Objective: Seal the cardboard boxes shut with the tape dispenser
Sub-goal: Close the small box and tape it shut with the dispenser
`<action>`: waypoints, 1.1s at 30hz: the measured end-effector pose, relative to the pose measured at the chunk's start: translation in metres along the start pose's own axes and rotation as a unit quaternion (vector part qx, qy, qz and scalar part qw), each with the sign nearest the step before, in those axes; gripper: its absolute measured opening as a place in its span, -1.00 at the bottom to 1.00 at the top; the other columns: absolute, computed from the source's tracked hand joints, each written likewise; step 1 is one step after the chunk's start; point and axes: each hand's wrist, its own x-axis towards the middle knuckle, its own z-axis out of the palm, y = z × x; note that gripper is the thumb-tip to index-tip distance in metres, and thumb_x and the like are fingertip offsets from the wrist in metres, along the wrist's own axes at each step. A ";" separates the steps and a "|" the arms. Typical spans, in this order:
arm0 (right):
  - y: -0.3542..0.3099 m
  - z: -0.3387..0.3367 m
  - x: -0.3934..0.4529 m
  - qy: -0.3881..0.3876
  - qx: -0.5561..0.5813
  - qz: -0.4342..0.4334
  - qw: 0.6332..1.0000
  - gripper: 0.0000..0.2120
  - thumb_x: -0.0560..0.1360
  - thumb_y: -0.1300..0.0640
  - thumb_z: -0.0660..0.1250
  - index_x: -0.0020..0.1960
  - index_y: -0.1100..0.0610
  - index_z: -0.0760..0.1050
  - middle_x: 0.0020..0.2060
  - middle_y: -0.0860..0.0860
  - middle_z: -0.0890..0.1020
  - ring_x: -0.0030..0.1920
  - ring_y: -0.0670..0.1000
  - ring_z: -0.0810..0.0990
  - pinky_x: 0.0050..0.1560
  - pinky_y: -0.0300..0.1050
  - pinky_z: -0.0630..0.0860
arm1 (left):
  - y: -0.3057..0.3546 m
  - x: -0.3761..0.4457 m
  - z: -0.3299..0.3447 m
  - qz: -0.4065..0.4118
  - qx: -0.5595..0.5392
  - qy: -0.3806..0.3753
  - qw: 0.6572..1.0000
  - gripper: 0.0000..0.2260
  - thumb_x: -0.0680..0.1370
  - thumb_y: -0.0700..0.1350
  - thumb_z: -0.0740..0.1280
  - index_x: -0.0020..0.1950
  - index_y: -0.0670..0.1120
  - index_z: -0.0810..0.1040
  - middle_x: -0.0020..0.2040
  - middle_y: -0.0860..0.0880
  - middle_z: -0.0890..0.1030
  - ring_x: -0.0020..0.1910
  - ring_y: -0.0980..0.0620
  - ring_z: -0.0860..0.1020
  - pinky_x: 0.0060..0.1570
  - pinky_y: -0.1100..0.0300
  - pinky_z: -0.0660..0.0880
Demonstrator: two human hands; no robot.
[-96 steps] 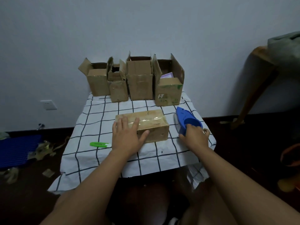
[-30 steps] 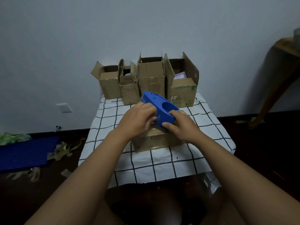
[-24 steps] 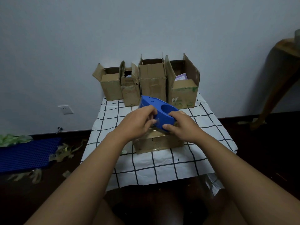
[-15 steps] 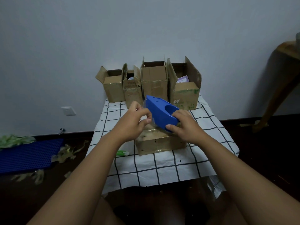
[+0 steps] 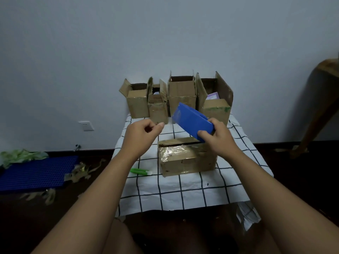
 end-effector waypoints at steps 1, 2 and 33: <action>-0.003 -0.003 0.000 0.002 0.002 0.000 1.000 -0.80 0.50 0.08 0.41 0.07 0.07 0.46 -0.04 0.04 0.51 -0.07 -0.02 0.50 -0.20 -0.17 0.39 | 0.001 0.000 0.002 -0.007 0.001 0.018 1.000 -0.67 0.51 0.11 0.40 -0.34 -0.06 0.51 -0.40 0.03 0.52 -0.37 0.16 0.46 -0.28 0.20 0.41; -0.006 -0.005 0.000 0.002 -0.003 -0.004 1.000 -0.81 0.50 0.08 0.42 0.05 0.05 0.45 -0.06 0.01 0.50 -0.09 -0.05 0.49 -0.22 -0.19 0.37 | 0.002 -0.001 0.004 -0.013 -0.005 0.031 0.999 -0.68 0.50 0.13 0.40 -0.33 -0.04 0.50 -0.39 0.06 0.51 -0.37 0.19 0.46 -0.31 0.24 0.41; -0.023 -0.046 0.004 0.055 -0.044 0.004 0.998 -0.80 0.50 0.07 0.36 -0.24 0.05 0.40 -0.31 -0.02 0.49 -0.31 -0.05 0.46 -0.36 -0.19 0.37 | 0.028 0.005 0.023 -0.280 -0.452 0.038 0.846 -0.94 0.54 -0.21 0.41 0.00 -0.13 0.60 -0.38 0.06 0.60 -0.34 0.15 0.56 -0.23 0.28 0.56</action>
